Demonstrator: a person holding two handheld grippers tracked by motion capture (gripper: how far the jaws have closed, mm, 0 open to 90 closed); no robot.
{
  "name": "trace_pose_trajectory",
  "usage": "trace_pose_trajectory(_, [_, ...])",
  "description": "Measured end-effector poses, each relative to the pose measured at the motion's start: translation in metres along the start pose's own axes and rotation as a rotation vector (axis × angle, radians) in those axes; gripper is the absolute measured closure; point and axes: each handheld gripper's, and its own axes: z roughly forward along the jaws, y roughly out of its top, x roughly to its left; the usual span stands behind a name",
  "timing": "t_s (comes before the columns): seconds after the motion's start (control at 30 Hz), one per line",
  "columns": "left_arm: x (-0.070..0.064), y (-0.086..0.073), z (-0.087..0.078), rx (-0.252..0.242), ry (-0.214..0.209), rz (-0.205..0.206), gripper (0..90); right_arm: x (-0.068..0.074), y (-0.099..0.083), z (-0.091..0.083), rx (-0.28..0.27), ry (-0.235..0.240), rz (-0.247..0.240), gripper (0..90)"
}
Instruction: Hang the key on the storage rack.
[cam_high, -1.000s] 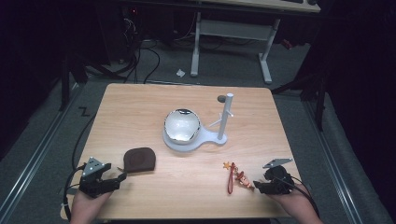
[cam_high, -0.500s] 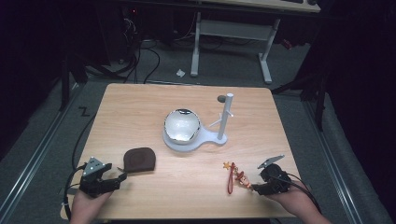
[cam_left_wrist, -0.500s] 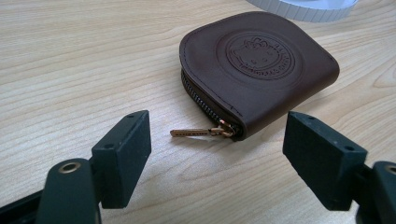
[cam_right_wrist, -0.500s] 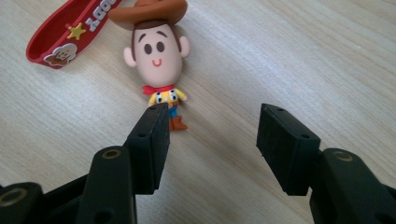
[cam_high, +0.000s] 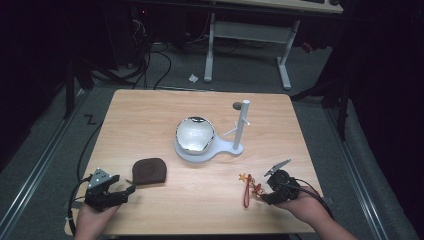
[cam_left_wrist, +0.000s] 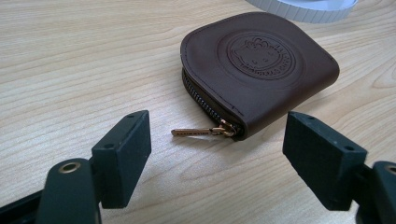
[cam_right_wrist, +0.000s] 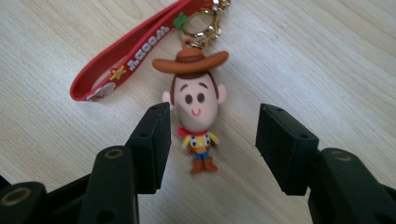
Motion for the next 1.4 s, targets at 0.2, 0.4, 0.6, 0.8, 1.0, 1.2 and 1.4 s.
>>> trace_pose_trajectory(0.2, [0.000,0.000,0.000,0.000,-0.002,-0.002,24.1,0.002,0.005,0.007,0.022,0.001,-0.006,47.4])
trace_pose_trajectory(0.4, [0.001,0.000,0.000,0.001,-0.004,-0.003,24.1,0.004,0.008,0.015,0.039,0.014,-0.016,47.6])
trace_pose_trajectory(0.6, [0.001,0.000,0.000,0.001,-0.006,-0.003,24.1,0.006,0.010,0.020,0.046,0.018,-0.027,50.4])
trace_pose_trajectory(0.8, [0.001,0.000,0.000,0.002,-0.008,-0.002,24.1,0.012,0.011,0.019,0.042,0.011,-0.048,65.8])
trace_pose_trajectory(1.0, [0.001,0.000,0.000,-0.005,-0.008,-0.003,24.1,0.013,0.011,0.019,0.050,0.020,-0.045,66.5])
trace_pose_trajectory(1.2, [0.001,-0.001,-0.002,-0.012,-0.005,-0.008,24.1,0.012,0.012,0.015,0.061,0.012,-0.057,66.6])
trace_pose_trajectory(1.4, [0.001,-0.001,-0.003,-0.014,-0.007,-0.008,24.0,0.012,0.015,0.004,0.055,0.005,-0.059,66.6])
